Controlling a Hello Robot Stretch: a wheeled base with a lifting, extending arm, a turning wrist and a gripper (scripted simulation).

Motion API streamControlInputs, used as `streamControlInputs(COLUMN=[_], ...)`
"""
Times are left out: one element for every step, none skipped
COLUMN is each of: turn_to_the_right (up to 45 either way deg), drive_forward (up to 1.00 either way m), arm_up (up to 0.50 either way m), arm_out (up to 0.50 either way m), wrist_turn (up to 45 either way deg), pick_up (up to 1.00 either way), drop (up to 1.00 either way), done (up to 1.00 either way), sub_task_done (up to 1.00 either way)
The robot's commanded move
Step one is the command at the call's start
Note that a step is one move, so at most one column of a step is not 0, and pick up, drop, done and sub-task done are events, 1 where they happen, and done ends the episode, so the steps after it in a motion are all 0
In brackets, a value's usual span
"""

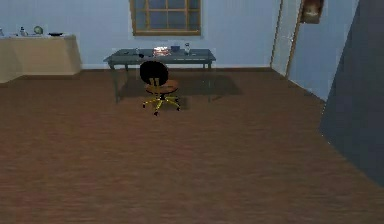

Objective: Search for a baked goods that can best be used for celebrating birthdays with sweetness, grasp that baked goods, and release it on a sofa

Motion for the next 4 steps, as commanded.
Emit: streamControlInputs(turn_to_the_right=[6.0, 0.0, 0.0, 0.0], drive_forward=[0.00, 1.00, 1.00, 0.60], arm_up=[0.00, 0.00, 0.00, 0.00], arm_out=[0.00, 0.00, 0.00, 0.00], wrist_turn=[0.0, 0.0, 0.0, 0.0], pick_up=[0.00, 0.00, 0.00, 0.00], drop=[0.00, 0.00, 0.00, 0.00], done=[0.00, 0.00, 0.00, 0.00], sub_task_done=[0.00, 0.00, 0.00, 0.00])
